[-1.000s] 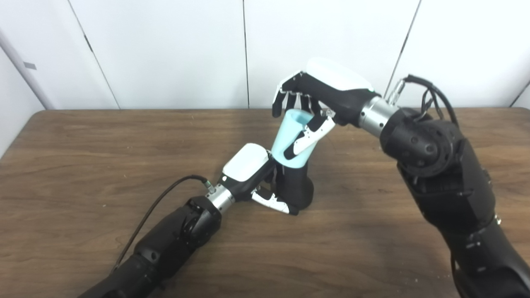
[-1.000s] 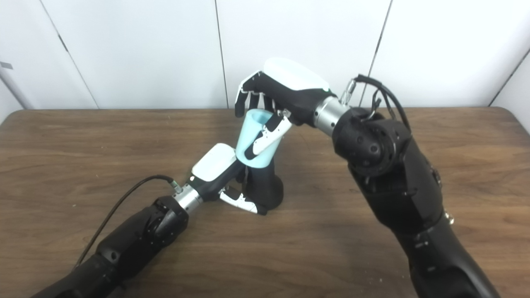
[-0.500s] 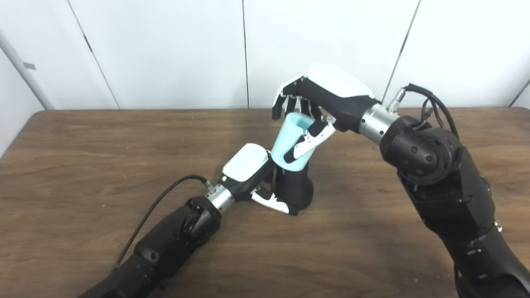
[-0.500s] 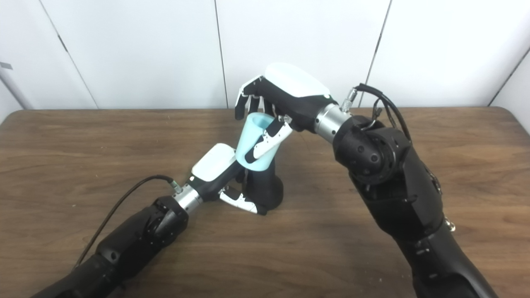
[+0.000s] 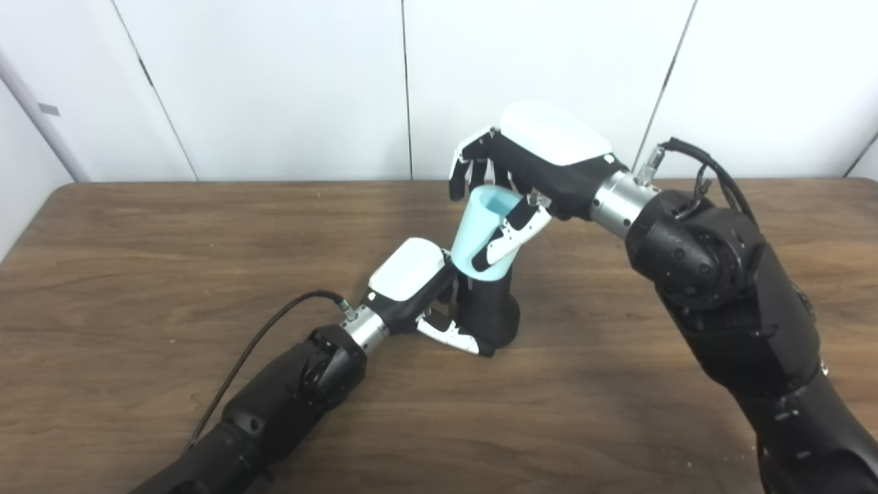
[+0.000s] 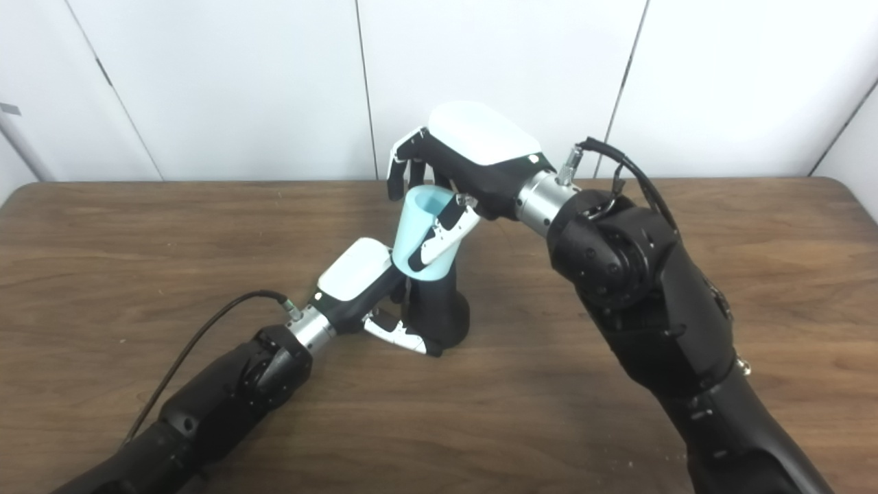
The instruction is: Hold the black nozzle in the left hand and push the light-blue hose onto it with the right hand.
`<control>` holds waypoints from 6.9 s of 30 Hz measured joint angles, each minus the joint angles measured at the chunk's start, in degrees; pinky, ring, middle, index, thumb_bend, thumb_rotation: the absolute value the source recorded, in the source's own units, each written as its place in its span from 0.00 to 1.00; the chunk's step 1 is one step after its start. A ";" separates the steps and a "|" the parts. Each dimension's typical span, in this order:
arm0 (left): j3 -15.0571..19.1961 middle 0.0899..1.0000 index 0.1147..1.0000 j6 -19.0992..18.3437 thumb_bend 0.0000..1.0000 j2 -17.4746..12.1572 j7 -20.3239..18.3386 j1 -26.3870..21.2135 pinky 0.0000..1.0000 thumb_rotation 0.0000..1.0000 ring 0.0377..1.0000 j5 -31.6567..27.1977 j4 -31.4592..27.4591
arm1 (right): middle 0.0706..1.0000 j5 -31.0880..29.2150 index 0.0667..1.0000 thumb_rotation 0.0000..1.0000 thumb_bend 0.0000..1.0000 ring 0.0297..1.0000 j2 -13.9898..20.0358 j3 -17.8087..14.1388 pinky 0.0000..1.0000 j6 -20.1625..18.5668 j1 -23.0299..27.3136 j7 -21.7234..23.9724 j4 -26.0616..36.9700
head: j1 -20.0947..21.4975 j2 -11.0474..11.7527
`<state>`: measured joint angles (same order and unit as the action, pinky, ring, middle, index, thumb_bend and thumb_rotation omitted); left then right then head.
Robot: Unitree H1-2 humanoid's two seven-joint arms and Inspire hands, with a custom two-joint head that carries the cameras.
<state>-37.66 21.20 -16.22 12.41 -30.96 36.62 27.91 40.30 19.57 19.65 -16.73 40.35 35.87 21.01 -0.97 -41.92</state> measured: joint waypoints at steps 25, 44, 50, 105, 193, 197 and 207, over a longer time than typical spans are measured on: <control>0.00 0.27 0.25 0.00 0.63 0.02 -0.10 0.00 0.27 0.41 0.29 -0.03 -0.01 | 0.38 2.74 0.48 0.00 0.53 0.29 0.08 -0.26 0.20 1.01 0.22 2.48 0.00 | -0.09 -0.53; 0.00 0.28 0.27 -0.01 0.63 0.01 -0.28 0.11 0.26 0.41 0.29 -0.05 -0.36 | 0.37 3.51 0.48 0.00 0.52 0.25 0.13 -0.23 0.18 -4.52 1.77 9.21 0.29 | 0.00 -0.79; 0.00 0.28 0.26 -0.01 0.63 0.01 -0.37 0.19 0.26 0.41 0.29 -0.05 -0.51 | 0.36 3.79 0.47 0.00 0.52 0.22 0.11 0.20 0.15 -4.97 1.77 9.44 0.29 | -0.09 -0.97; 0.35 0.28 0.26 -0.47 0.64 0.01 -0.61 0.53 0.27 0.41 0.30 -0.21 -0.71 | 0.37 13.17 0.47 0.00 0.53 0.24 -0.27 3.26 0.17 13.24 -4.03 -3.45 -1.48 | -0.18 -1.14; 0.29 0.29 0.29 -0.27 0.64 0.00 -0.90 0.58 0.28 0.42 0.30 -0.36 -1.01 | 0.97 2.57 0.93 0.45 0.83 0.96 1.49 -8.15 0.99 25.88 -21.10 -13.12 1.24 | -0.53 -1.23; 0.30 0.29 0.30 -0.27 0.64 0.00 -0.91 0.58 0.28 0.42 0.30 -0.37 -1.01 | 0.98 1.98 0.95 0.45 0.83 0.96 1.49 -8.11 0.99 25.90 -21.10 -13.12 1.18 | -0.62 -1.32; 0.30 0.30 0.32 -0.23 0.64 -0.01 -1.04 0.58 0.28 0.42 0.31 -0.54 -1.01 | 1.00 1.53 0.97 0.43 0.83 0.97 1.53 -7.08 0.99 25.93 -22.02 -12.34 0.89 | -0.70 -1.23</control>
<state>-37.35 20.97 -16.23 11.37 -30.37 36.08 26.90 41.83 21.10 12.57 9.19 18.33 23.53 21.90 -1.67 -43.15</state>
